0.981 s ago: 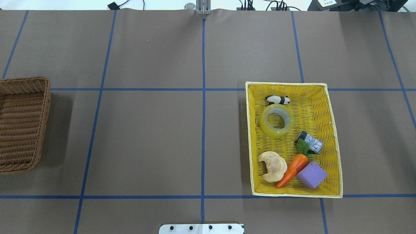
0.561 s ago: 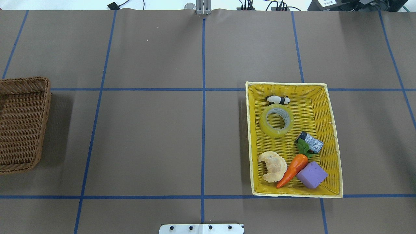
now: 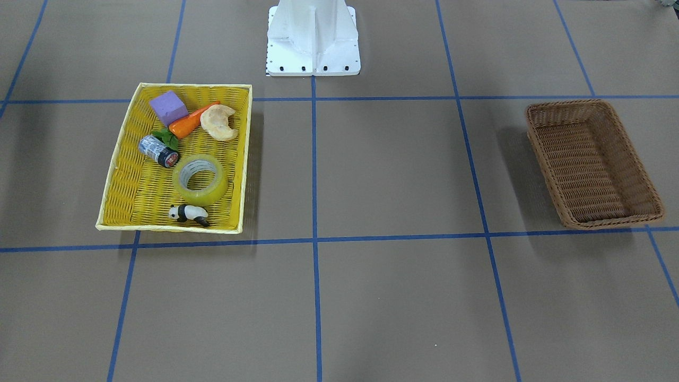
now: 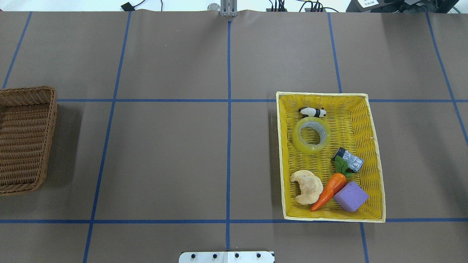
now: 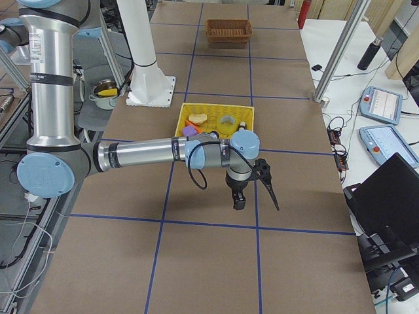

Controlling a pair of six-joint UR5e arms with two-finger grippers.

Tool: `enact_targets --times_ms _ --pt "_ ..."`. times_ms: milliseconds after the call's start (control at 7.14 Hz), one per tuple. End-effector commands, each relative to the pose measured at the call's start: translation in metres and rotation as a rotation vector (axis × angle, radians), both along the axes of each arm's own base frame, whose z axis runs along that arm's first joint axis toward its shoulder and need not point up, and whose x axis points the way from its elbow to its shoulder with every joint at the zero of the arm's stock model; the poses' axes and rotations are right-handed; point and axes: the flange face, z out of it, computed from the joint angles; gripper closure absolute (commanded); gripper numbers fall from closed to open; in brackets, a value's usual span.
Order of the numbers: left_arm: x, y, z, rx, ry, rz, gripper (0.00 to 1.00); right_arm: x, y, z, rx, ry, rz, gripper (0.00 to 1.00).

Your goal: Move tape to another basket

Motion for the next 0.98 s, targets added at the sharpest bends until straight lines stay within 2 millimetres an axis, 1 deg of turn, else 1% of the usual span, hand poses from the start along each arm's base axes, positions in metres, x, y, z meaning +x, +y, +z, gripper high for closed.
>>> enact_targets --times_ms 0,140,280,420,701,841 --pt "0.001 0.007 -0.005 0.009 0.000 0.001 0.01 -0.002 0.002 -0.006 0.009 -0.017 -0.002 0.00" --pt "0.002 0.008 -0.005 0.009 0.003 0.002 0.01 -0.009 0.001 -0.013 0.019 -0.022 -0.013 0.00" --pt "0.002 0.008 -0.005 0.010 0.003 0.003 0.01 -0.015 -0.001 -0.024 0.038 -0.026 -0.021 0.00" --pt "0.001 0.008 -0.004 0.009 0.001 0.002 0.01 -0.025 -0.008 -0.042 0.034 -0.036 -0.005 0.00" --pt "0.001 0.009 -0.003 0.008 0.001 0.003 0.01 -0.094 -0.025 -0.110 -0.045 -0.065 0.062 0.00" --pt "0.001 0.009 -0.002 0.007 -0.001 0.003 0.01 -0.122 -0.029 -0.131 -0.058 -0.076 0.058 0.00"
